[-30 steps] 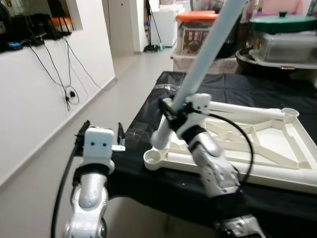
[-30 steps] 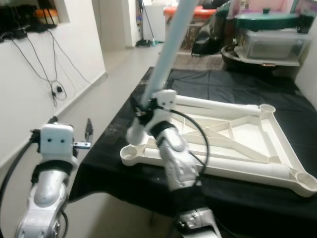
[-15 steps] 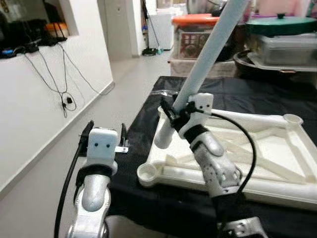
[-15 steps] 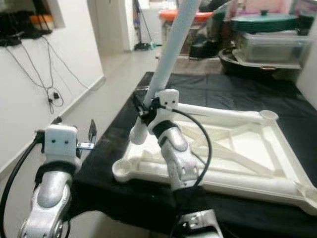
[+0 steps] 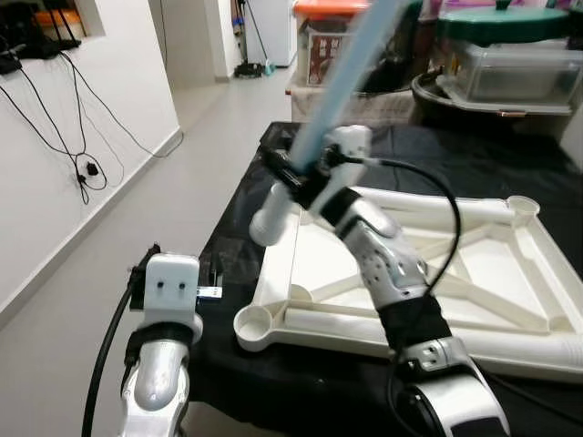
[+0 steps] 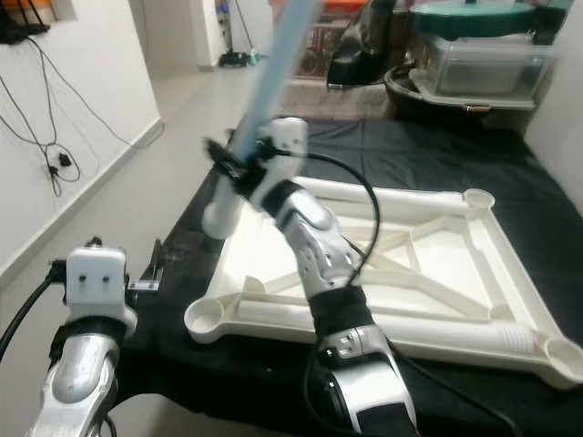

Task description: Building children table

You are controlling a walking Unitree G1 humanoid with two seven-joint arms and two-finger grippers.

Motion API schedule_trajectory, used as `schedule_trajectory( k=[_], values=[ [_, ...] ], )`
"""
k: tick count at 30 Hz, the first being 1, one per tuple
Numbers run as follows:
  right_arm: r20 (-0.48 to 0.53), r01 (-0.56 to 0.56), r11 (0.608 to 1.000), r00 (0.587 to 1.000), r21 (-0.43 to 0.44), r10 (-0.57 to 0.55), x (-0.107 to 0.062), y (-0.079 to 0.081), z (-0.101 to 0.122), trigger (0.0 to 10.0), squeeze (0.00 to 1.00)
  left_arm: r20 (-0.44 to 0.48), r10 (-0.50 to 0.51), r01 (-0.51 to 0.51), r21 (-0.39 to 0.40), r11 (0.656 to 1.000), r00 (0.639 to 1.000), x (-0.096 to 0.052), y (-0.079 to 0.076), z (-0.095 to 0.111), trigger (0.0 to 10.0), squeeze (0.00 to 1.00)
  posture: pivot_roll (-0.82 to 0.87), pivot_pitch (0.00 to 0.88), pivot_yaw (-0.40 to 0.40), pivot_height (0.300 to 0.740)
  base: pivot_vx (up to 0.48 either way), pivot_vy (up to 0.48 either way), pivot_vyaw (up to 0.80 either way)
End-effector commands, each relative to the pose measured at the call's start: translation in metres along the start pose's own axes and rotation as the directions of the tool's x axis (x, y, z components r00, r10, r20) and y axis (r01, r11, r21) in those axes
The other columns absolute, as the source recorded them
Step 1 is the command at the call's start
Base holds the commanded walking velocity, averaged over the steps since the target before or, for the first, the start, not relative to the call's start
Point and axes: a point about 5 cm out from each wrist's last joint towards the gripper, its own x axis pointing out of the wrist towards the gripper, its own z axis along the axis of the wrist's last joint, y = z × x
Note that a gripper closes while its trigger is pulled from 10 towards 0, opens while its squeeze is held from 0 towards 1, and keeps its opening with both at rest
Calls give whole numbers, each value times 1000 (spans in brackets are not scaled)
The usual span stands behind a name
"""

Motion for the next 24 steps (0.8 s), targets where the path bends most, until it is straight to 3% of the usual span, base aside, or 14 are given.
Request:
schedule_trajectory(
  k=[1, 2, 5, 8, 10, 11, 12, 16, 18, 21, 24],
  values=[
    [-32, -103, 994, 994, 34, 104, 3, -2, -1, 10000, 0, -28, -23, 22, -20, 1000, 999, -8, -1, -3, 10000, 0, 91, 0, -31, 740, 0, 0, 0],
    [-32, -103, 994, 994, 34, 104, 3, -2, -1, 10000, 0, -28, -23, 22, -20, 1000, 999, -8, -1, -3, 10000, 0, 91, 0, -31, 740, 0, 0, 0],
    [-82, -343, 937, 934, 72, 348, 11, 4, 6, 10000, 0, -101, -70, 66, -36, 997, 992, -30, 0, -13, 10000, 0, 111, 36, -39, 740, 0, 0, 0],
    [-85, -396, 914, 911, 81, 403, 12, 4, 8, 10000, 0, -123, -88, 83, -44, 996, 989, -37, -1, -16, 10000, 0, 116, 45, -42, 740, 0, 0, 0],
    [-145, -496, 865, 853, 75, 502, 8, 3, 4, 10000, 0, -151, -167, 154, -94, 983, 974, -51, -10, -17, 10000, 0, 137, 83, -46, 740, 0, 0, 0],
    [-145, -496, 865, 853, 75, 502, 8, 3, 4, 10000, 0, -151, -167, 154, -94, 983, 974, -51, -10, -17, 10000, 0, 137, 83, -46, 740, 0, 0, 0],
    [-172, -549, 832, 814, 86, 555, 3, 1, 1, 10000, 0, -158, -225, 205, -128, 970, 962, -60, -15, -13, 10000, 0, 147, 105, -48, 740, 0, 0, 0],
    [-167, -593, 799, 781, 104, 601, -2, 0, 1, 10000, 0, -165, -258, 235, -147, 961, 952, -68, -18, -10, 10000, 0, 158, 137, -40, 740, 0, 0, 0],
    [-164, -651, 751, 734, 109, 659, -7, 0, 1, 10000, 0, -166, -305, 272, -196, 942, 938, -77, -21, -4, 10000, 0, 164, 166, -33, 740, 0, 0, 0],
    [-177, -679, 727, 707, 103, 685, -8, 0, 0, 10000, 0, -162, -364, 325, -222, 919, 917, -84, -24, 2, 10000, 0, 170, 193, -25, 740, 0, 0, 0],
    [-184, -697, 711, 690, 90, 700, -8, -2, 4, 10000, 0, -176, -389, 357, -185, 915, 904, -93, -23, 3, 10000, 0, 180, 229, -14, 740, 0, 0, 0]
  ],
)
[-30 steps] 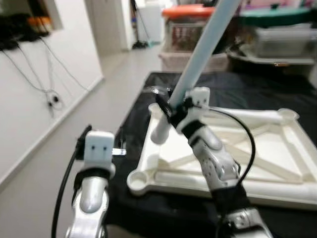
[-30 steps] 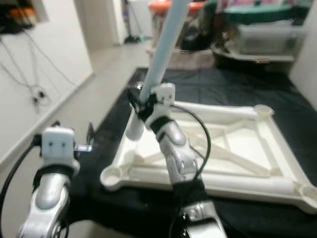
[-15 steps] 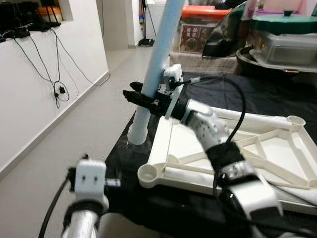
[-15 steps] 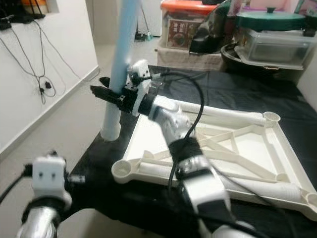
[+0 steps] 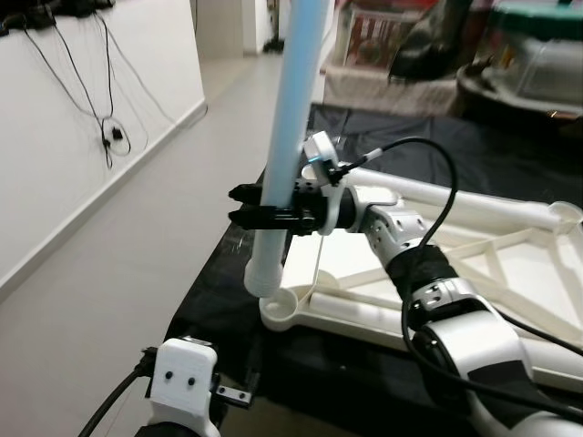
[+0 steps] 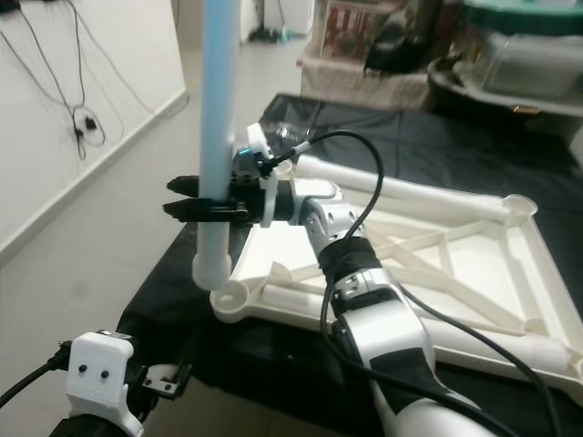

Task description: Building children table

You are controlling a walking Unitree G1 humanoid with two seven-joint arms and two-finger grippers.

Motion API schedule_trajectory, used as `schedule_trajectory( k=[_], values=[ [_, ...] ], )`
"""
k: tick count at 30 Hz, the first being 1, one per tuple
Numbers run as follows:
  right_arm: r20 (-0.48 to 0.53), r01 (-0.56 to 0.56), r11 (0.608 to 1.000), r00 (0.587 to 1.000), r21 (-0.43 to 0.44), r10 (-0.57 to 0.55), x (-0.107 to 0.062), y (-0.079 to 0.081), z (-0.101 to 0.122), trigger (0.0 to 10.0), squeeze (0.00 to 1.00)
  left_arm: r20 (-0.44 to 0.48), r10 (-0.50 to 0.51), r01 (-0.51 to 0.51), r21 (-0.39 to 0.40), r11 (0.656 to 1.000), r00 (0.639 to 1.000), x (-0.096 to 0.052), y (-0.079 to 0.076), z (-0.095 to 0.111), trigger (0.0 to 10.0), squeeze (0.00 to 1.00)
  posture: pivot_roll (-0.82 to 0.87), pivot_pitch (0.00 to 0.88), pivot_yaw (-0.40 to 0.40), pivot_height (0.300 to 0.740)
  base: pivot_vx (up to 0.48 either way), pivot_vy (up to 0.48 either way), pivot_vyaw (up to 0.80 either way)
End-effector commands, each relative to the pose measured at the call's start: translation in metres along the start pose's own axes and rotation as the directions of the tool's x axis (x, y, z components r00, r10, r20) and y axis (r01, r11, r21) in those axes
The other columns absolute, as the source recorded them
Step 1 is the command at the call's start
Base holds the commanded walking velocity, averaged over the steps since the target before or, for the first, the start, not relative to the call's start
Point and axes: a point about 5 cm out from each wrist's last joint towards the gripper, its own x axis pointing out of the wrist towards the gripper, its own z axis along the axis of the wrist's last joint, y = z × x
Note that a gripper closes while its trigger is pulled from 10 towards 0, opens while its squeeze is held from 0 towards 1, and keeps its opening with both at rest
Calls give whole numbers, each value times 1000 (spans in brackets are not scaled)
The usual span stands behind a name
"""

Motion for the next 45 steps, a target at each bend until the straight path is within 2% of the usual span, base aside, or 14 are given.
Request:
schedule_trajectory(
  k=[1, 3, 7, 20, 40, 43, 45],
  values=[
    [-5, -32, 999, 999, -39, 31, 1, -1, 9, 10000, 0, -26, -14, 14, 8, 1000, 1000, -5, -3, -2, 10000, 0, 180, 229, -14, 740, 0, 0, 0],
    [4, -61, 997, 998, -51, 61, -1, -1, 14, 10000, 0, -54, -21, 22, 17, 1000, 998, -12, -5, -5, 10000, 0, 186, 246, -15, 740, 0, 0, 0],
    [1, -97, 994, 995, -49, 97, -3, 0, 15, 10000, 0, -63, -20, 20, 9, 1000, 998, -14, -6, -5, 10000, 0, 188, 252, -14, 740, 0, 0, 0],
    [-11, -131, 990, 991, -56, 130, -10, 6, 14, 10000, 0, -63, -33, 34, 23, 999, 997, -12, -5, -3, 10000, 0, 183, 228, -4, 740, 0, 0, 0],
    [-63, -222, 975, 974, -23, 220, -3, 19, -1, 10000, 0, -78, -53, 56, 45, 997, 996, -10, -4, -12, 10000, 0, 176, 189, -3, 740, 0, 0, 0],
    [-166, -220, 974, 964, -46, 210, -1, 18, -15, 10000, 0, -78, -54, 58, 51, 997, 995, -9, -5, -13, 10000, 0, 180, 179, -4, 740, 0, 0, 0],
    [-192, -214, 976, 960, -46, 202, -1, 16, -19, 10000, 0, -77, -55, 59, 52, 997, 996, -9, -6, -13, 10000, 0, 176, 177, -4, 740, 0, 0, 0]
  ],
)
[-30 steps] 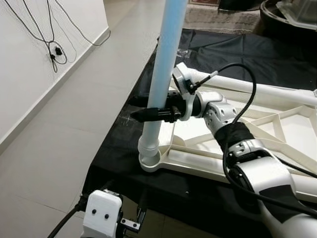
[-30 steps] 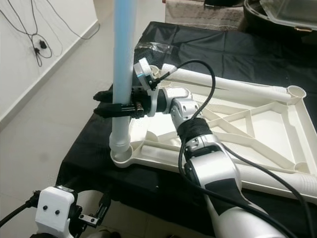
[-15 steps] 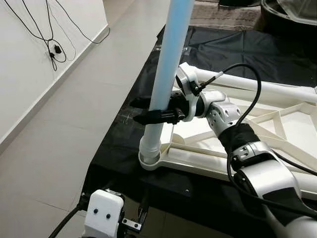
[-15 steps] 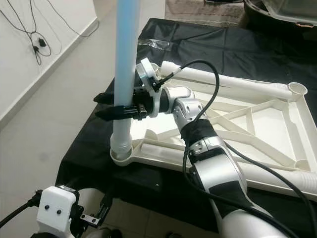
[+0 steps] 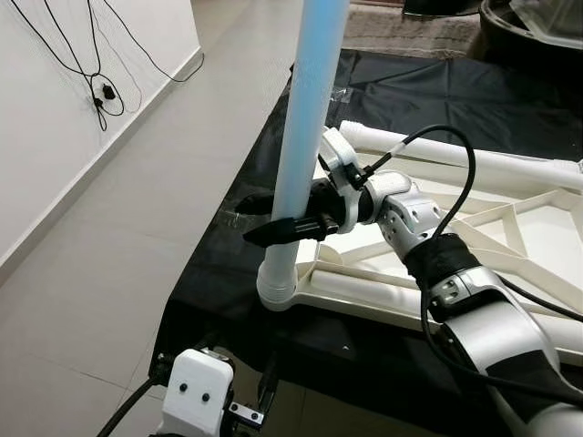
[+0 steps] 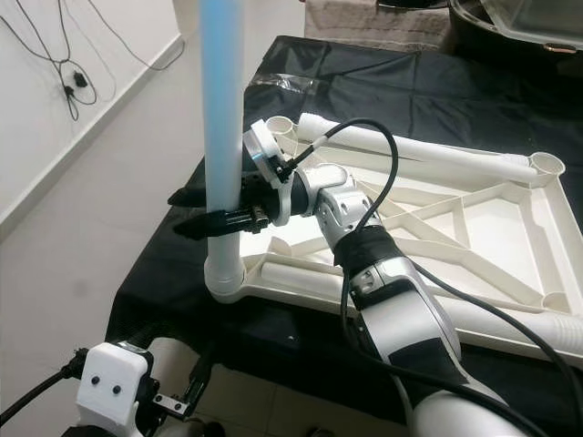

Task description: Building children table

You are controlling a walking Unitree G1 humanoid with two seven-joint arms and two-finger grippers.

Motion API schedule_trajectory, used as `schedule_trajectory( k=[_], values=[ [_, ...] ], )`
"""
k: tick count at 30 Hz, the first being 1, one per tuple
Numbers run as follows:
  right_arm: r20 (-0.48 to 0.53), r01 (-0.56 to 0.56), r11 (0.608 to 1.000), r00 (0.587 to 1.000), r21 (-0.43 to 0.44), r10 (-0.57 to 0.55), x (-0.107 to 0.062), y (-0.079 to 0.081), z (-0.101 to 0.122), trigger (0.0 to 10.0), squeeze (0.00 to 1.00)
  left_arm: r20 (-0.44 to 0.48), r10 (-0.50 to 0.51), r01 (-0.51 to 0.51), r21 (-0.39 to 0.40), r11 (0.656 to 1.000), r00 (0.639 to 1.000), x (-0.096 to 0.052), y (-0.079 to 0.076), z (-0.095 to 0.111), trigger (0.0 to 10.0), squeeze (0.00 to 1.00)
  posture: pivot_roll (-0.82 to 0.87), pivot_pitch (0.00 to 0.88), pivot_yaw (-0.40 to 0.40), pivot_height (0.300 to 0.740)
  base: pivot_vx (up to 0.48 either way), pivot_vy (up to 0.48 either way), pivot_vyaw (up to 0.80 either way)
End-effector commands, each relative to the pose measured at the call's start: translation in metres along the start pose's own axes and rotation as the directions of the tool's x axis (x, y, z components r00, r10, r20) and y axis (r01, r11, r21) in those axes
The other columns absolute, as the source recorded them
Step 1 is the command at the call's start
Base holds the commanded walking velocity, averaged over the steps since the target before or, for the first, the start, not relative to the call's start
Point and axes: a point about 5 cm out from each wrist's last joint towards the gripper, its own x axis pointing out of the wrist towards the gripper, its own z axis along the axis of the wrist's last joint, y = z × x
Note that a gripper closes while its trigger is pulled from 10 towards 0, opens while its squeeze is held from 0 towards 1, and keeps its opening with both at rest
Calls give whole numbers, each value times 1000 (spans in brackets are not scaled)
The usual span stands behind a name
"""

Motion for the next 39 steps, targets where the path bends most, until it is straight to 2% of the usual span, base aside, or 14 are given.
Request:
schedule_trajectory(
  k=[1, 13, 17, 22, 24, 25, 26, 28, 29, 30, 32, 33, 36, 39],
  values=[
    [-98, -4, 998, 995, 58, 9, 0, 4, -23, 10000, 0, -15, -4, 4, 9, 1000, 1000, -1, -2, -4, 10000, 0, 176, 177, -4, 740, 0, 0, 0],
    [-229, 82, 995, 971, 65, -65, 4, -4, -35, 10000, 0, -5, -10, 10, 18, 1000, 1000, 1, -4, -4, 10000, 0, 164, 169, -12, 740, 0, 0, 0],
    [-281, 190, 980, 945, 61, -166, 10, -11, -42, 10000, 0, -2, -8, 8, 18, 1000, 1000, 2, -4, -5, 10000, 0, 162, 170, -11, 740, 0, 0, 0],
    [-325, 397, 915, 876, 65, -357, 13, -24, -49, 10000, 0, 0, -9, 9, 23, 1000, 1000, 3, -5, -4, 10000, 0, 162, 177, -16, 740, 0, 0, 0],
    [-344, 557, 828, 790, 56, -508, 9, -32, -52, 10000, 0, 3, -7, 6, 26, 1000, 1000, 4, -4, -4, 10000, 0, 160, 182, -15, 740, 0, 0, 0],
    [-344, 557, 828, 790, 56, -508, 9, -32, -52, 10000, 0, 3, -7, 6, 26, 1000, 1000, 4, -4, -4, 10000, 0, 160, 182, -15, 740, 0, 0, 0],
    [-335, 676, 735, 703, 42, -627, 3, -38, -53, 10000, 0, 6, -5, 5, 29, 1000, 1000, 4, -4, -4, 10000, 0, 159, 184, -16, 740, 0, 0, 0],
    [-335, 758, 651, 624, 41, -706, -3, -40, -55, 10000, 0, 8, -2, 2, 30, 1000, 1000, 5, -3, -3, 10000, 0, 159, 184, -15, 740, 0, 0, 0],
    [-335, 758, 651, 624, 41, -706, -3, -40, -55, 10000, 0, 8, -2, 2, 30, 1000, 1000, 5, -3, -3, 10000, 0, 159, 184, -15, 740, 0, 0, 0],
    [-337, 783, 620, 596, 42, -729, -6, -41, -57, 10000, 0, 10, -1, 0, 30, 1000, 1000, 5, -3, -3, 10000, 0, 159, 184, -15, 740, 0, 0, 0],
    [-354, 861, 507, 484, 30, -801, -13, -43, -62, 10000, 0, 12, 3, -4, 31, 1000, 1000, 5, -2, -3, 10000, 0, 160, 187, -15, 740, 0, 0, 0],
    [-346, 904, 427, 406, 19, -845, -19, -44, -63, 10000, 0, 13, 3, -3, 34, 999, 1000, 6, -2, -2, 10000, 0, 159, 189, -14, 740, 0, 0, 0],
    [-327, 960, 280, 268, 10, -906, -27, -46, -64, 10000, 0, 15, 4, -4, 34, 999, 1000, 6, -2, -2, 10000, 0, 163, 190, -15, 740, 0, 0, 0],
    [-323, 970, 245, 235, 11, -917, -29, -46, -64, 10000, 0, 16, 5, -6, 32, 999, 1000, 6, -2, -2, 10000, 0, 163, 190, -15, 740, 0, 0, 0]
  ],
)
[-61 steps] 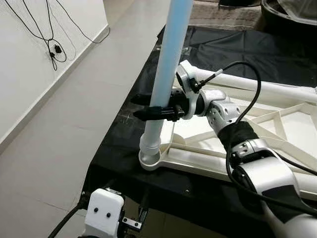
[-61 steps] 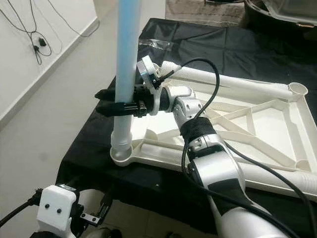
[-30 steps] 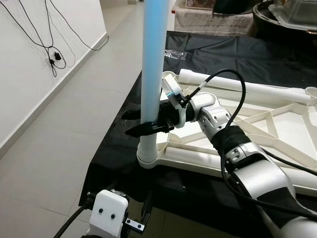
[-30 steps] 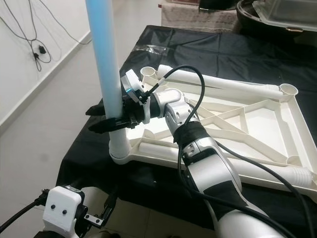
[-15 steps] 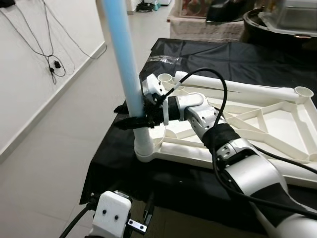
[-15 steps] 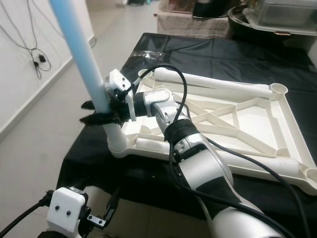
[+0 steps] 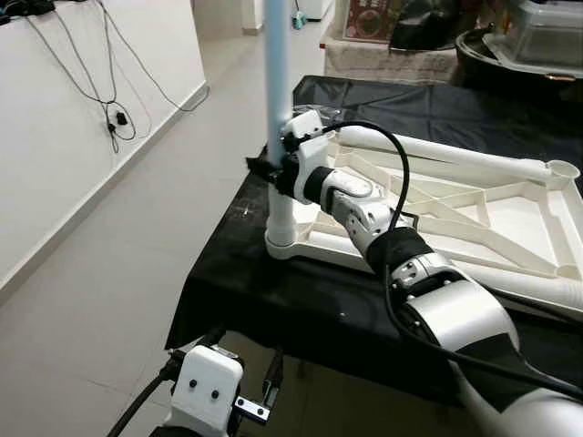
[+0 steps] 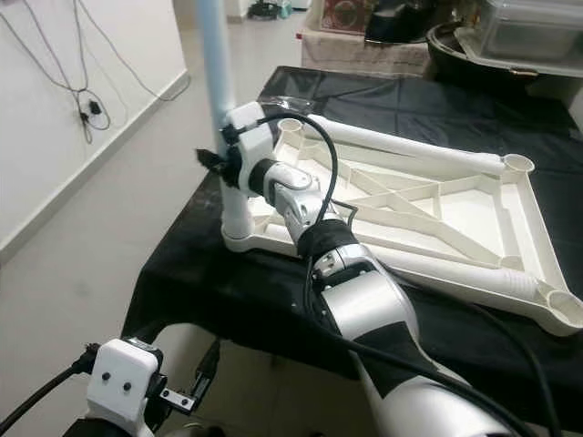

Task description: Building children table

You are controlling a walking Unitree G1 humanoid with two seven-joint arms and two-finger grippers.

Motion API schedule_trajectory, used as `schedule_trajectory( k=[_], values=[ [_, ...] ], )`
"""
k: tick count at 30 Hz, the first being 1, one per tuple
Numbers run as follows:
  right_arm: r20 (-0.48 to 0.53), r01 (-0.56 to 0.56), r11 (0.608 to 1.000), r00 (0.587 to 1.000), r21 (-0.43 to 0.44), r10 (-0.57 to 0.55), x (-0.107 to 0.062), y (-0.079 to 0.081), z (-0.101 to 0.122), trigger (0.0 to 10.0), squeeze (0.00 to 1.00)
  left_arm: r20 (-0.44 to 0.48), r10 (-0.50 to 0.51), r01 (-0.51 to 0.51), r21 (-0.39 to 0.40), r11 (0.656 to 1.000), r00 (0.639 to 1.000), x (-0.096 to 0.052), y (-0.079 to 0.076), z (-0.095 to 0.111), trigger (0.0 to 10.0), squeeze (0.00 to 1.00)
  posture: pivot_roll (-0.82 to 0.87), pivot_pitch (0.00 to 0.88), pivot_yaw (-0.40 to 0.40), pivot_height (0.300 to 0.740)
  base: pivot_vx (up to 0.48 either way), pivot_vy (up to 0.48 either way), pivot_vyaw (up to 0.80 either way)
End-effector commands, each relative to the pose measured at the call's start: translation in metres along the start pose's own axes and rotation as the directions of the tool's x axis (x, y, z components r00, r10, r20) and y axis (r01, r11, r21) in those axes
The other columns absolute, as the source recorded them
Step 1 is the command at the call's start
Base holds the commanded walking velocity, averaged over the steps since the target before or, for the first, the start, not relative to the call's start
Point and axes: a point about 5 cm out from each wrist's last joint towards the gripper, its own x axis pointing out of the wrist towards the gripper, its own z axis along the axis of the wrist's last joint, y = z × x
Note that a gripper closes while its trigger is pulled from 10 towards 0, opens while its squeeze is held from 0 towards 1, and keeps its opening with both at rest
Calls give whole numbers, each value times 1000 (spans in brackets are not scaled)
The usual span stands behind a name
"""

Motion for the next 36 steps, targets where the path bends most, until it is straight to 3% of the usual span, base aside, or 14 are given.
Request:
schedule_trajectory(
  k=[1, 9, 13, 15, 16, 17, 22, 24, 25, 27, 28, 30, 32, 36],
  values=[
    [-115, 127, 992, 986, 30, -122, -8, -8, -36, 10000, 0, -23, 4, -4, -7, 1000, 1000, -2, -1, -4, 10000, 0, 161, 190, -11, 740, 0, 0, 0],
    [-18, 207, 975, 978, 77, -206, -8, -3, -34, 10000, 0, -25, 4, -4, -2, 1000, 1000, -2, 0, -4, 10000, 0, 160, 191, -11, 740, 0, 0, 0],
    [25, 332, 941, 942, 66, -334, -9, 2, -34, 10000, 0, -24, 3, -2, 4, 1000, 1000, -1, -1, -4, 10000, 0, 158, 190, -11, 740, 0, 0, 0],
    [27, 467, 882, 883, 65, -469, -10, 4, -34, 10000, 0, -22, 3, -3, 0, 1000, 1000, 0, -1, -4, 10000, 0, 158, 190, -11, 740, 0, 0, 0],
    [27, 467, 882, 883, 65, -469, -10, 4, -34, 10000, 0, -22, 3, -3, 0, 1000, 1000, 0, -1, -4, 10000, 0, 158, 190, -11, 740, 0, 0, 0],
    [44, 575, 818, 816, 32, -576, -12, 1, -32, 10000, 0, -21, 4, -4, 2, 1000, 1000, 0, 0, -3, 10000, 0, 168, 191, -13, 740, 0, 0, 0],
    [59, 635, 773, 771, 2, -634, -13, 1, -31, 10000, 0, -20, 5, -5, 3, 1000, 1000, 0, 1, -3, 10000, 0, 168, 191, -13, 740, 0, 0, 0],
    [63, 711, 701, 703, -58, -708, -14, 2, -30, 10000, 0, -19, 5, -5, 5, 1000, 1000, 1, 1, -3, 10000, 0, 166, 193, -10, 740, 0, 0, 0],
    [63, 711, 701, 703, -58, -708, -14, 2, -30, 10000, 0, -19, 5, -5, 5, 1000, 1000, 1, 1, -3, 10000, 0, 166, 193, -10, 740, 0, 0, 0],
    [60, 778, 621, 627, -94, -777, -17, 3, -31, 10000, 0, -17, 4, -4, 6, 1000, 1000, 1, 2, -3, 10000, 0, 166, 193, -10, 740, 0, 0, 0],
    [60, 778, 621, 627, -94, -777, -17, 3, -31, 10000, 0, -17, 4, -4, 6, 1000, 1000, 1, 2, -3, 10000, 0, 166, 193, -10, 740, 0, 0, 0],
    [39, 843, 528, 533, -102, -845, -21, 6, -35, 10000, 0, -16, 4, -4, 4, 1000, 1000, 1, 1, -3, 10000, 0, 164, 194, -13, 740, 0, 0, 0],
    [39, 843, 528, 533, -102, -845, -21, 6, -35, 10000, 0, -16, 4, -4, 4, 1000, 1000, 1, 1, -3, 10000, 0, 164, 194, -13, 740, 0, 0, 0],
    [-60, 884, 467, 466, -16, -883, -21, 15, -42, 10000, 0, -19, 3, -3, 2, 1000, 1000, 1, 0, -4, 10000, 0, 165, 192, -13, 740, 0, 0, 0]
  ],
)
